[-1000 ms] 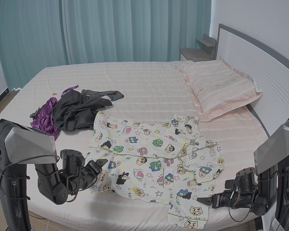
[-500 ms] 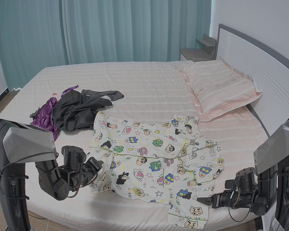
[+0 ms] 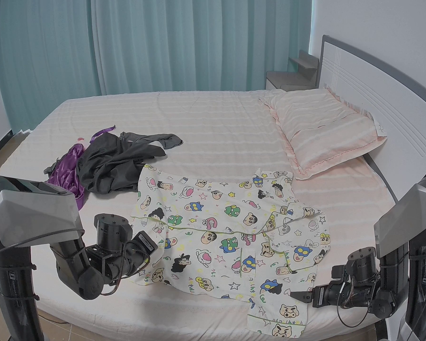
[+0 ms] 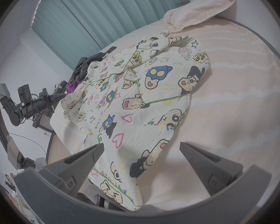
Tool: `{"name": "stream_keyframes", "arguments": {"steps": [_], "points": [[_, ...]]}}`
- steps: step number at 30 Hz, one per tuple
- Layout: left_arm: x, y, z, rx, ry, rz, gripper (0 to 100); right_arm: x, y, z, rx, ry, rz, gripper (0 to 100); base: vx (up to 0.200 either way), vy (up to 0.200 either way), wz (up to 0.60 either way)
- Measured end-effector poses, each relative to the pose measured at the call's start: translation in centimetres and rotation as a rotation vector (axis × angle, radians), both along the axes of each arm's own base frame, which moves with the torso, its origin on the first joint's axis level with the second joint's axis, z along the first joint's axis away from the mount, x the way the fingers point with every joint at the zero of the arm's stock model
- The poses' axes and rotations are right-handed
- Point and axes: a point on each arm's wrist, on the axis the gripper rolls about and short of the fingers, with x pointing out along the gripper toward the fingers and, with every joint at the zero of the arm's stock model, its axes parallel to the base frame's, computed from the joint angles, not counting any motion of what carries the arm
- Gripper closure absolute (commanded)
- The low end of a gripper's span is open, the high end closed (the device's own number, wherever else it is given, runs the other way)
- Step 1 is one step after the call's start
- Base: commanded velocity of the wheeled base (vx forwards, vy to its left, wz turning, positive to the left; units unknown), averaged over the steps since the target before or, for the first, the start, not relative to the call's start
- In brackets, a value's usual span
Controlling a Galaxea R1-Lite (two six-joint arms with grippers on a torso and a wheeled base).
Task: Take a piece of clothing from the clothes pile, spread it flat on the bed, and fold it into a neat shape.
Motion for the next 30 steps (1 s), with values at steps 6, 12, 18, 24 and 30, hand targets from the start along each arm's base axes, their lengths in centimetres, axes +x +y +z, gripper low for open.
{"name": "stream_keyframes", "arguments": {"steps": [6, 12, 18, 24, 30], "points": [[-1.0, -2.1, 0.0, 0.021, -0.003, -0.085, 100, 0.0, 0.0, 0.0, 0.0, -0.001, 0.0, 0, 0.0, 0.0, 0.0], [-1.9, -3.3, -0.6, 0.04, 0.017, -0.139, 100, 0.0, 0.0, 0.0, 0.001, -0.001, -0.002, 0, 0.0, 0.0, 0.0], [-2.5, -3.2, -0.8, 0.056, 0.03, -0.133, 100, 0.0, 0.0, 0.0, 0.001, 0.0, -0.002, 0, 0.0, 0.0, 0.0], [-2.7, -2.6, 0.8, 0.029, -0.004, -0.107, 100, 0.1, 0.0, 0.0, 0.001, -0.001, -0.003, 0, 0.0, 0.0, 0.0], [-2.0, 0.1, 4.0, -0.019, -0.096, -0.006, 100, 0.0, 0.0, 0.0, 0.001, 0.0, -0.003, 0, 0.0, 0.0, 0.0]]}}
